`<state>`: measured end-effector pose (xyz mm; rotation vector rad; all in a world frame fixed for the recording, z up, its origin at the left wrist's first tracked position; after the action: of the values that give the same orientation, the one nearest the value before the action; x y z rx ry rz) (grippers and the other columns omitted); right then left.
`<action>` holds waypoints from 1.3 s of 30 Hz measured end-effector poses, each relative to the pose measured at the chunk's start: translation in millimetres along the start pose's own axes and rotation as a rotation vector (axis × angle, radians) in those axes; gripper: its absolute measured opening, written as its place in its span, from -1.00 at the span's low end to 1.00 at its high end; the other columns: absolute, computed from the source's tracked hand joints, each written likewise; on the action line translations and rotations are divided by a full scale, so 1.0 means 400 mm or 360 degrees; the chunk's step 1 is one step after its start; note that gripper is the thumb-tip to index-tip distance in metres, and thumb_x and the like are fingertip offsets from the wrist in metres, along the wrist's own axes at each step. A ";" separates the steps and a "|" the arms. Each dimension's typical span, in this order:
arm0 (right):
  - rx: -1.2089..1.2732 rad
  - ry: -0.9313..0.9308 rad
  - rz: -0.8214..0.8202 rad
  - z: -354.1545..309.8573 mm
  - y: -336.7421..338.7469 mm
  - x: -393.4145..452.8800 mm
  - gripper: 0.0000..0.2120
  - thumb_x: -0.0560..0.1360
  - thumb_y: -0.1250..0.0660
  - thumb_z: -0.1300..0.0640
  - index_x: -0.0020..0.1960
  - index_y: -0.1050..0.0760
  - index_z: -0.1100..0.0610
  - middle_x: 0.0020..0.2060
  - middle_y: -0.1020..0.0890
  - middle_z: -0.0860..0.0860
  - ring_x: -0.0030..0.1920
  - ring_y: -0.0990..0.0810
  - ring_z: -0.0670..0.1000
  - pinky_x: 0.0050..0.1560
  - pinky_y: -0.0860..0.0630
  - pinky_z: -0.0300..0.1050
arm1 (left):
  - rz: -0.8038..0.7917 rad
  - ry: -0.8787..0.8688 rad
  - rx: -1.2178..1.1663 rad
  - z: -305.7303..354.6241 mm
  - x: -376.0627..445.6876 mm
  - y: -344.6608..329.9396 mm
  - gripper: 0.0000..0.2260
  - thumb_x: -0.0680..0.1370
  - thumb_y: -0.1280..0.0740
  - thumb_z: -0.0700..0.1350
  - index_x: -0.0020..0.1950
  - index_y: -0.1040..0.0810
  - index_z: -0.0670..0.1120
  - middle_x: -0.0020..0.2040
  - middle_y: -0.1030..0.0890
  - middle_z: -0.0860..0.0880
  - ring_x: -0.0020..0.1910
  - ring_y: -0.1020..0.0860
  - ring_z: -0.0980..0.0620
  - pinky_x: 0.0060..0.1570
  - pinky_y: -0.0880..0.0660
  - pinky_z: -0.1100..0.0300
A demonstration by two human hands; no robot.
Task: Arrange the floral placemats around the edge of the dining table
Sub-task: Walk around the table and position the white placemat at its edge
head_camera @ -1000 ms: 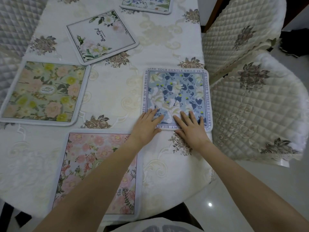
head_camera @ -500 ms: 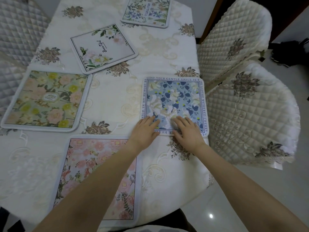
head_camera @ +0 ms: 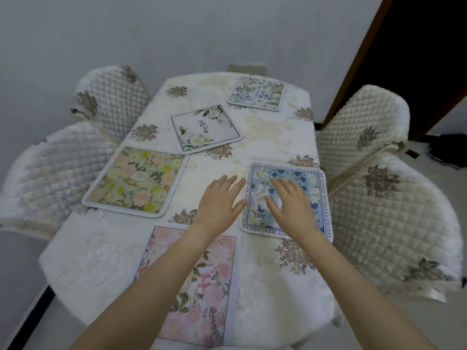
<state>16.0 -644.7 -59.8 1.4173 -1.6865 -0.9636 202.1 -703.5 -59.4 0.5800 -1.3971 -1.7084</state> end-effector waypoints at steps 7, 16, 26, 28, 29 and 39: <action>-0.0070 0.0128 0.0074 -0.136 -0.002 -0.057 -0.49 0.59 -0.03 -0.18 0.49 -0.17 -0.06 0.48 -0.28 0.00 0.51 -0.13 0.11 0.48 -0.11 0.19 | 0.0199 0.0185 -0.0028 -0.074 -0.159 0.107 -0.50 0.60 0.02 0.20 0.50 -0.14 0.05 0.49 -0.26 -0.03 0.50 -0.14 -0.05 0.46 -0.03 0.04; -0.0070 -0.0005 -0.0039 -0.282 -0.164 -0.175 -0.49 0.59 0.00 -0.20 0.50 -0.13 -0.10 0.50 -0.24 -0.01 0.52 -0.10 0.10 0.47 -0.08 0.15 | -0.0001 0.0224 -0.0067 -0.226 -0.346 0.104 -0.48 0.58 0.03 0.25 0.50 -0.13 0.10 0.51 -0.23 0.02 0.50 -0.10 0.00 0.49 -0.02 0.04; -0.0087 -0.0174 0.0053 -0.454 -0.212 -0.217 -0.49 0.59 -0.01 -0.17 0.50 -0.14 -0.07 0.49 -0.27 0.01 0.51 -0.12 0.11 0.48 -0.07 0.17 | -0.0022 0.0063 -0.0137 -0.370 -0.394 0.198 -0.43 0.54 0.12 0.30 0.50 -0.11 0.11 0.51 -0.21 0.03 0.51 -0.07 0.02 0.48 -0.01 0.04; -0.0103 -0.0186 0.0060 -0.479 -0.213 -0.222 -0.49 0.59 -0.01 -0.17 0.50 -0.13 -0.07 0.49 -0.27 0.01 0.51 -0.13 0.11 0.48 -0.08 0.16 | -0.0012 0.0044 -0.0142 -0.383 -0.402 0.213 -0.44 0.54 0.10 0.29 0.50 -0.13 0.10 0.51 -0.23 0.02 0.51 -0.09 0.01 0.48 -0.02 0.03; -0.0110 -0.0186 0.0060 -0.491 -0.214 -0.221 -0.49 0.59 -0.01 -0.17 0.50 -0.13 -0.07 0.49 -0.27 0.01 0.51 -0.12 0.10 0.49 -0.08 0.16 | 0.0001 0.0044 -0.0148 -0.389 -0.406 0.220 -0.45 0.55 0.08 0.28 0.50 -0.14 0.10 0.51 -0.23 0.02 0.50 -0.09 0.01 0.47 -0.02 0.04; -0.0097 0.0023 -0.0098 -0.570 -0.265 -0.180 -0.49 0.59 0.02 -0.19 0.50 -0.12 -0.08 0.49 -0.26 -0.01 0.52 -0.12 0.09 0.50 -0.09 0.14 | 0.0047 0.0297 -0.0136 -0.446 -0.484 0.233 -0.48 0.57 0.04 0.25 0.50 -0.13 0.09 0.51 -0.21 0.02 0.50 -0.09 0.02 0.46 0.01 0.09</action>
<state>274.7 -606.9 -53.0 1.4402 -1.5979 -1.0277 475.6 -647.9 -48.7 0.6502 -1.1901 -1.6376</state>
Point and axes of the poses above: each hand's wrist, its own x-axis towards the middle knuckle, its own y-axis out of the back of the hand, z = x × y, the point moved 3 cm from there along x, towards the middle knuckle
